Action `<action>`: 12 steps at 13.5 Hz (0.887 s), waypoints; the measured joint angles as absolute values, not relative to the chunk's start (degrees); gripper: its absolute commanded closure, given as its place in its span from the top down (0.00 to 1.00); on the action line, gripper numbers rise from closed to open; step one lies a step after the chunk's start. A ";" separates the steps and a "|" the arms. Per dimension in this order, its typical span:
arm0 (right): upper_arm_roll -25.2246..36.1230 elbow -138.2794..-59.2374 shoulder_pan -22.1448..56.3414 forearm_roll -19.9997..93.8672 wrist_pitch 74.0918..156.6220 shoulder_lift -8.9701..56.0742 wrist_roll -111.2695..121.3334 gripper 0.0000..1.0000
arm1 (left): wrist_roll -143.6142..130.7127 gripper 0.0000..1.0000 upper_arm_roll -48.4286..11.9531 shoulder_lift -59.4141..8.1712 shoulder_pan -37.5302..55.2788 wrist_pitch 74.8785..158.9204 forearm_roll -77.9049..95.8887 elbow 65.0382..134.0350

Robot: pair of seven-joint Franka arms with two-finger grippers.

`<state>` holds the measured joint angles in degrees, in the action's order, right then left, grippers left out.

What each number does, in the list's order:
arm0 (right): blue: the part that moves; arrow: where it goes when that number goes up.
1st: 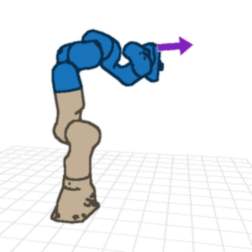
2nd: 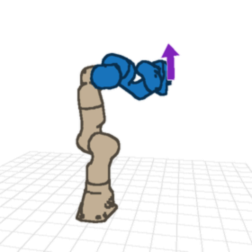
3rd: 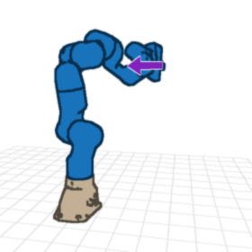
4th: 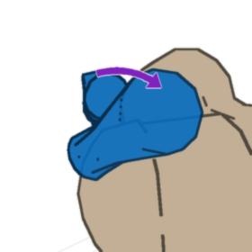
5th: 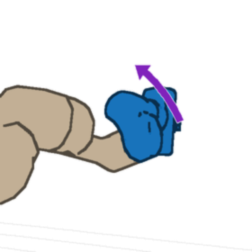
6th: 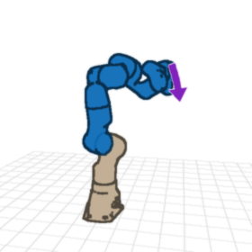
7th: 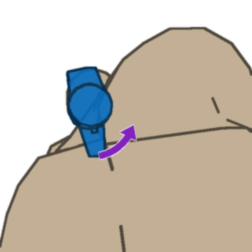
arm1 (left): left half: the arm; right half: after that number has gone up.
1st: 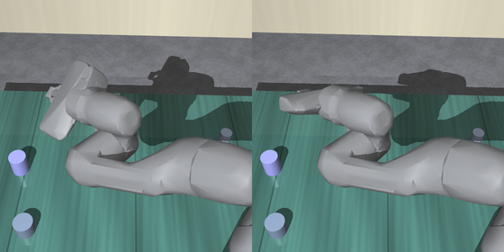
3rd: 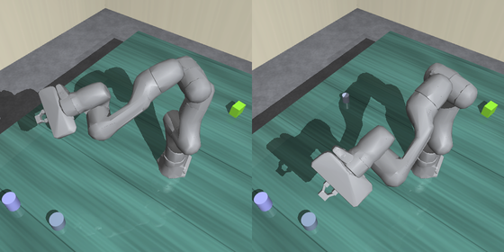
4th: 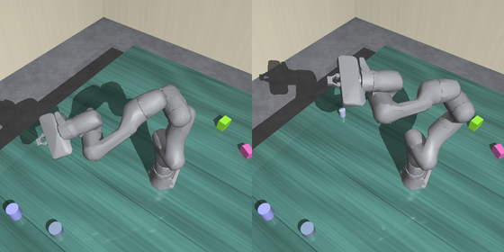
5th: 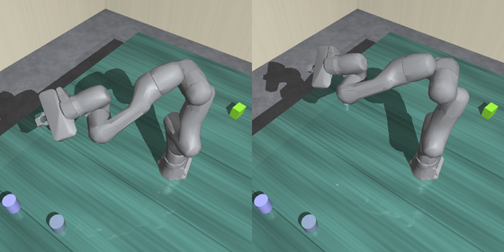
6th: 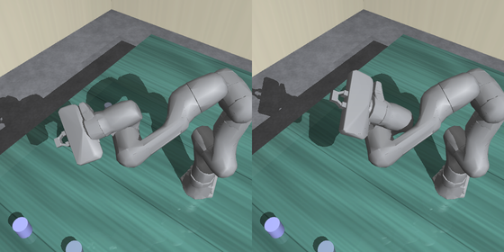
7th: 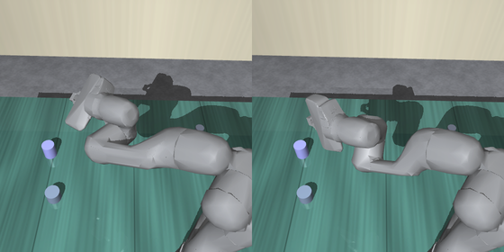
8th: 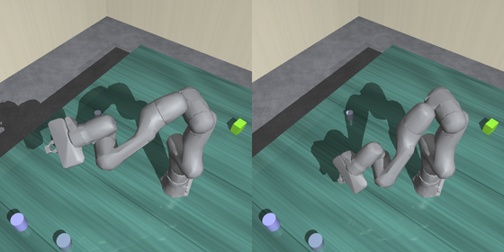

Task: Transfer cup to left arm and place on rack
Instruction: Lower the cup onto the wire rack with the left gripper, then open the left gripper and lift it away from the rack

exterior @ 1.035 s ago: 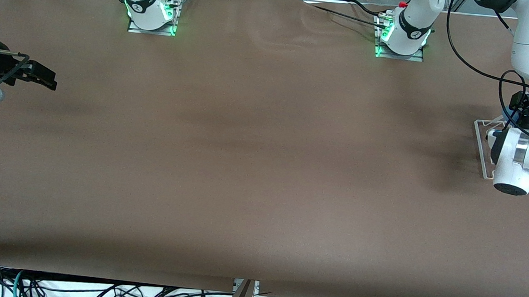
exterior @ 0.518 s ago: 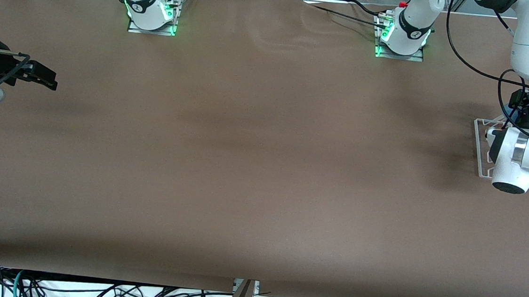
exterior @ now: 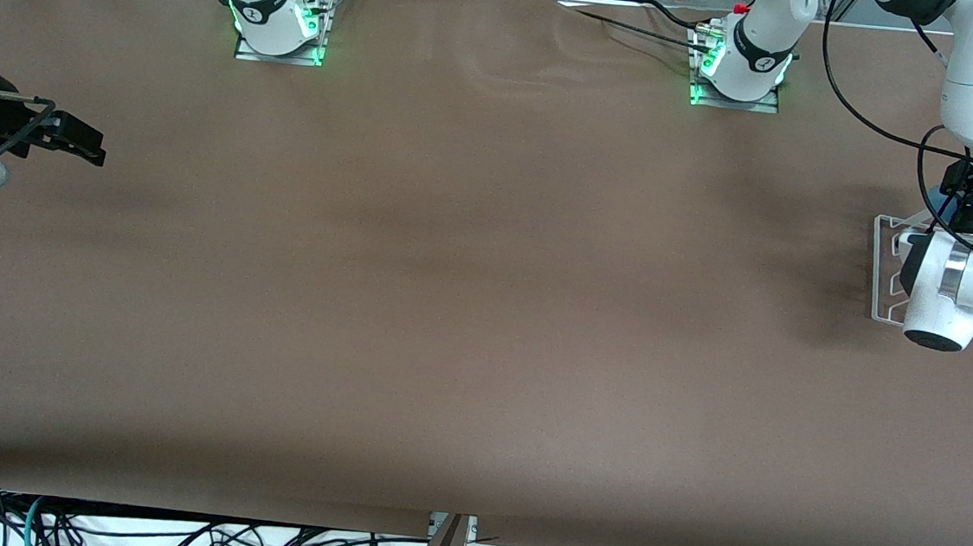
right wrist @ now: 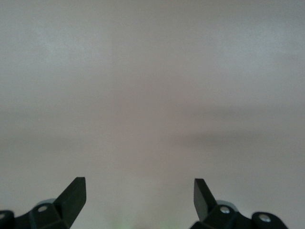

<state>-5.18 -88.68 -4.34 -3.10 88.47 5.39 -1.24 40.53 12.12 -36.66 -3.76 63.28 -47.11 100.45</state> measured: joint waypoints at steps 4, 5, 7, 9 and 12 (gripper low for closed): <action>-5.18 -88.68 -4.34 -3.10 88.47 5.39 -1.24 1.00 | 41.30 0.49 12.11 -36.64 -3.78 63.21 -47.11 100.65; -5.18 -88.68 -4.34 -3.10 88.47 5.39 -1.24 1.00 | 41.41 0.80 12.06 -36.63 -3.78 63.21 -47.11 100.66; -5.18 -88.68 -4.34 -3.10 88.47 5.39 -1.24 1.00 | 41.69 1.00 12.02 -36.60 -3.78 63.22 -47.11 100.66; -5.18 -88.68 -4.34 -3.10 88.47 5.39 -1.24 1.00 | 43.13 1.00 12.03 -36.54 -3.79 63.24 -47.11 100.66; -5.18 -88.68 -4.34 -3.10 88.47 5.39 -1.24 1.00 | 44.27 1.00 12.04 -36.46 -3.85 63.26 -47.11 100.66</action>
<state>-5.18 -88.68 -4.34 -3.10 88.47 5.39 -1.24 44.27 12.04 -36.46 -3.85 63.26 -47.11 100.66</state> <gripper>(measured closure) 0.000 0.000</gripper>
